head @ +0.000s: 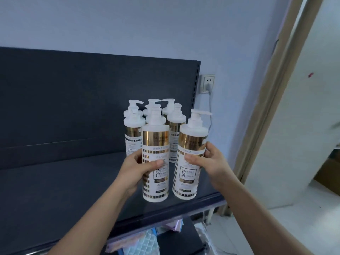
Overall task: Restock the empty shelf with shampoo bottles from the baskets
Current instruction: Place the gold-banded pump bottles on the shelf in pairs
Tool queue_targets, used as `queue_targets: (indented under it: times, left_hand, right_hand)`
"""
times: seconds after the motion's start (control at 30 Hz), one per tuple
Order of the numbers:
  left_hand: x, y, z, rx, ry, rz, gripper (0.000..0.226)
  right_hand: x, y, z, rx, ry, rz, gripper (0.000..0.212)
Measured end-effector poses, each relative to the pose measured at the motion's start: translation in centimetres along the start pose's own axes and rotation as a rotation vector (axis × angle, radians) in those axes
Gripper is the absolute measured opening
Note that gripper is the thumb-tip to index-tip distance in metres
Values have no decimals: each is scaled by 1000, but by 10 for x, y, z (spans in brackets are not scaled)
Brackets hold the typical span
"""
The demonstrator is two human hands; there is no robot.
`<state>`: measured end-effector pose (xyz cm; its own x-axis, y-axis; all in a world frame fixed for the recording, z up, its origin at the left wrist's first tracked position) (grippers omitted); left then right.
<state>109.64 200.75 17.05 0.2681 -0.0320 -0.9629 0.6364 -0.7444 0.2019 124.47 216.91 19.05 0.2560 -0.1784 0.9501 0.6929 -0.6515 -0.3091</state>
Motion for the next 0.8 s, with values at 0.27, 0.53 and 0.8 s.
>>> queue_targets:
  times: [0.27,0.53,0.8]
  left_hand:
    - [6,-41,7,9,-33,-5,56]
    - [19,-68,4,-47,-63,21,69]
    - [21,-74,-1,-86,-182,-22,73]
  right_hand:
    - [-32,-42,-7,53,-18,-23,51]
    - [-59,-68,2,138,-21,-50,54]
    - [-67,-85,10,303,-15,-14,50]
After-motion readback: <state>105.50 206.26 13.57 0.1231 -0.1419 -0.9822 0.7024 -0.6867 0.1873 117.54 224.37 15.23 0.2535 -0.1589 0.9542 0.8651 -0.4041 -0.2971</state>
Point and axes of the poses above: each hand's wrist, its own y-axis away from the middle knuckle, its own z-axis out of the back of the hand, x = y × z, the point moved 4 cm from there along -y, towards the middle knuckle, and after that the axes turned 14 degrees about z, right-handed, at the moved point
